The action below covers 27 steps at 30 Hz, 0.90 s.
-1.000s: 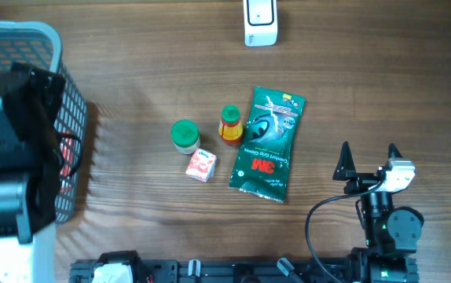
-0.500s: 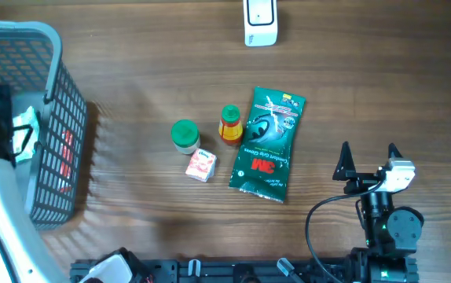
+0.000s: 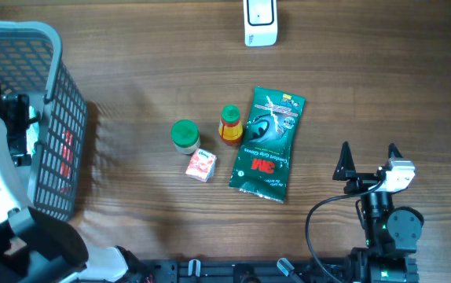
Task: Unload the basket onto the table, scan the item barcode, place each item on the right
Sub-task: 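Reach the left gripper into the basket toward the pale green packet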
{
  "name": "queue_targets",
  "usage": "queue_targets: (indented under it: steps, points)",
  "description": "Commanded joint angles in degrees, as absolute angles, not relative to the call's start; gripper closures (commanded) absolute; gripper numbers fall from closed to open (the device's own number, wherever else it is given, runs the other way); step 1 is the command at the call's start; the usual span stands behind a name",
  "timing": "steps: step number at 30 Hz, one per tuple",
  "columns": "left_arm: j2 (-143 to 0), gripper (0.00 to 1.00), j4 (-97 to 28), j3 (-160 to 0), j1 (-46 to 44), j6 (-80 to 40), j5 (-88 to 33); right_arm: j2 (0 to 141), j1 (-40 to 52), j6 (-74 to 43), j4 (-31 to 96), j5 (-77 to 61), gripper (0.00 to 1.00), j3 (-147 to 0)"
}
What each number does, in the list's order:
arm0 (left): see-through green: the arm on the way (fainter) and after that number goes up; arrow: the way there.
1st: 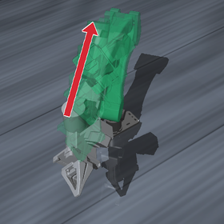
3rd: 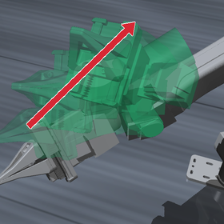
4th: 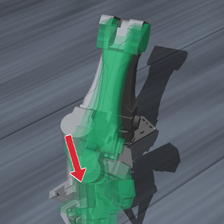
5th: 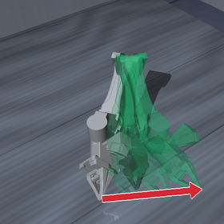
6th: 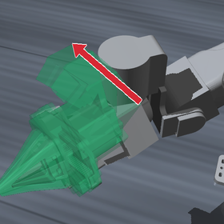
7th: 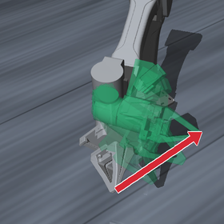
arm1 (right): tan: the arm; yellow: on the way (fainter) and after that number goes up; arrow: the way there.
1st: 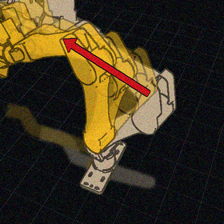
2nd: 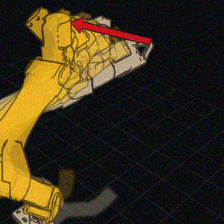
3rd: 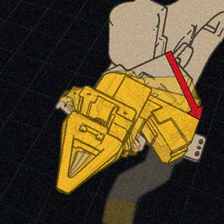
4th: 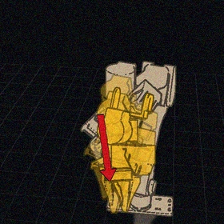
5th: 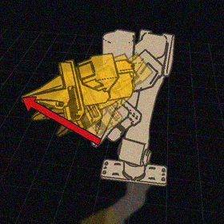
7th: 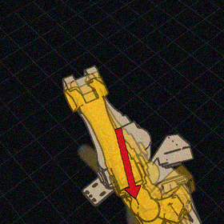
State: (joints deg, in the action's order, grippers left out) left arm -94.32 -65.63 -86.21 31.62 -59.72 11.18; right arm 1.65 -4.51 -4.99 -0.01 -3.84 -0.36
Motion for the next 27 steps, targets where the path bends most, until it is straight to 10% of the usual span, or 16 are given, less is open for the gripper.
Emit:
queue_targets:
  steps: [1, 27]
  points:
    - [-97.47, 0.0, -64.88, -86.21, 31.83, -60.1, 11.18, 1.67, -4.29, -4.51, -0.14, -4.03, 0.0, -0.3]
    - [-114.65, 0.1, -38.09, -86.21, 33.76, -23.27, 16.75, 1.67, -4.29, -4.51, -0.14, -4.03, 0.0, -0.3]
